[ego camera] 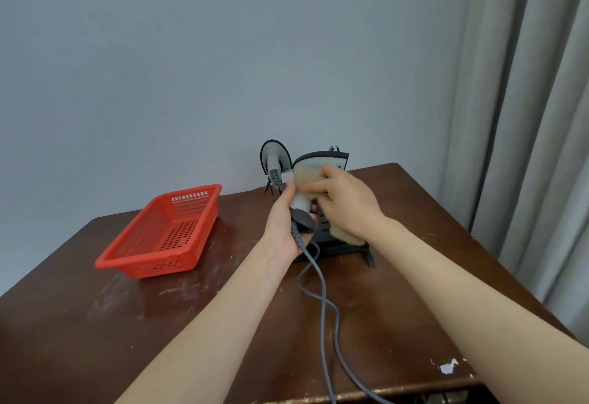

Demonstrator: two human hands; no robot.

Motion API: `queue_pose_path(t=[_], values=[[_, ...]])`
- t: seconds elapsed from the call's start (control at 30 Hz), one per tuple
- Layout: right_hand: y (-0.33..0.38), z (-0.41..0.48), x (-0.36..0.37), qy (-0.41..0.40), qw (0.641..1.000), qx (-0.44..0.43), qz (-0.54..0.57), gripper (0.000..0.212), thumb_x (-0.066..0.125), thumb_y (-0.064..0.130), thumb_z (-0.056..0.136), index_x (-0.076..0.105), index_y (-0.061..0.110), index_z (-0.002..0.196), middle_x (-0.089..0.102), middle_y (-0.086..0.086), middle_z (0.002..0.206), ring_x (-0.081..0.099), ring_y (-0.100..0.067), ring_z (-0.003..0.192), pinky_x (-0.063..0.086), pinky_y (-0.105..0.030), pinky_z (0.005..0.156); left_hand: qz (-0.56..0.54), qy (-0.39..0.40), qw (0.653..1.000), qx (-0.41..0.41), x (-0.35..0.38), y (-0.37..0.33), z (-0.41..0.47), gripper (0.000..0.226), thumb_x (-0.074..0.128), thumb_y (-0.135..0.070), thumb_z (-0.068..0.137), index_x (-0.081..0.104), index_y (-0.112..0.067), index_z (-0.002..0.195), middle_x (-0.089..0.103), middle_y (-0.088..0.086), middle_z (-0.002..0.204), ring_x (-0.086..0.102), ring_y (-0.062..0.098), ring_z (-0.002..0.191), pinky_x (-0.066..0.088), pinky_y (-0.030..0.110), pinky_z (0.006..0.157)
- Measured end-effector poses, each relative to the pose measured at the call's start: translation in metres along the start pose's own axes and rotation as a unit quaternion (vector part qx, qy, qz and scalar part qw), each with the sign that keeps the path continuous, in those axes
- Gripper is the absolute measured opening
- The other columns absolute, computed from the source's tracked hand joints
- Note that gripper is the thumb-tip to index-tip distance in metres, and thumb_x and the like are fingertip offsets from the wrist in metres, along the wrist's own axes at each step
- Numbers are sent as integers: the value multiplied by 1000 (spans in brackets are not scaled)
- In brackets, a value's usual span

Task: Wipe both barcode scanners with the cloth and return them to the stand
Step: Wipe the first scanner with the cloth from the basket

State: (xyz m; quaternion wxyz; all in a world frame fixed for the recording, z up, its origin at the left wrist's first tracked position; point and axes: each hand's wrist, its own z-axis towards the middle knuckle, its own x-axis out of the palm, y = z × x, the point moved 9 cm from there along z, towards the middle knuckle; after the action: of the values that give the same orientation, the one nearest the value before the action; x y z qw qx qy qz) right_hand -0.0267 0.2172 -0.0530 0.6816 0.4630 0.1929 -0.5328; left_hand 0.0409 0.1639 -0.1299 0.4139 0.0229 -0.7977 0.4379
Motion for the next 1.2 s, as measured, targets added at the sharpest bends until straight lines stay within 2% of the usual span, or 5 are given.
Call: queue_pose_path(t=[0.27,0.6,0.77,0.97,1.2], values=[[-26,-7,-39,-160,978,45,125,37,59,12,89,63,27,122,63,7,107,60,-16,99,45,-26,83,-10,-40,999,-11,-15,1,1,43,44,-39,99,54,-4,120,69,12,89,55,13,52,52,19,42],[18,-3,6,71,990,-62,105,40,50,-1,89,74,27,104,44,23,85,47,0,78,41,-25,77,-12,-22,1000,9,-7,3,-1,23,44,-29,100,59,-13,94,66,6,74,60,14,67,53,22,52],[-8,14,-15,-9,999,37,20,32,47,13,95,68,28,114,48,7,102,52,-21,100,45,-39,83,34,-56,998,21,-2,7,-4,28,49,-35,98,58,-9,100,59,11,83,51,18,63,50,22,43],[24,-11,3,83,994,-67,29,35,47,11,94,70,31,112,46,12,99,45,-10,90,41,-31,79,-4,-44,998,42,-6,3,0,32,41,-36,100,63,-12,98,70,10,89,67,23,78,58,38,70],[-13,17,-13,-15,997,47,-52,32,46,21,98,62,32,124,49,3,116,43,-22,115,42,-35,82,66,-95,991,69,-5,3,0,28,49,-33,98,60,-9,89,63,10,78,57,20,65,46,32,55]])
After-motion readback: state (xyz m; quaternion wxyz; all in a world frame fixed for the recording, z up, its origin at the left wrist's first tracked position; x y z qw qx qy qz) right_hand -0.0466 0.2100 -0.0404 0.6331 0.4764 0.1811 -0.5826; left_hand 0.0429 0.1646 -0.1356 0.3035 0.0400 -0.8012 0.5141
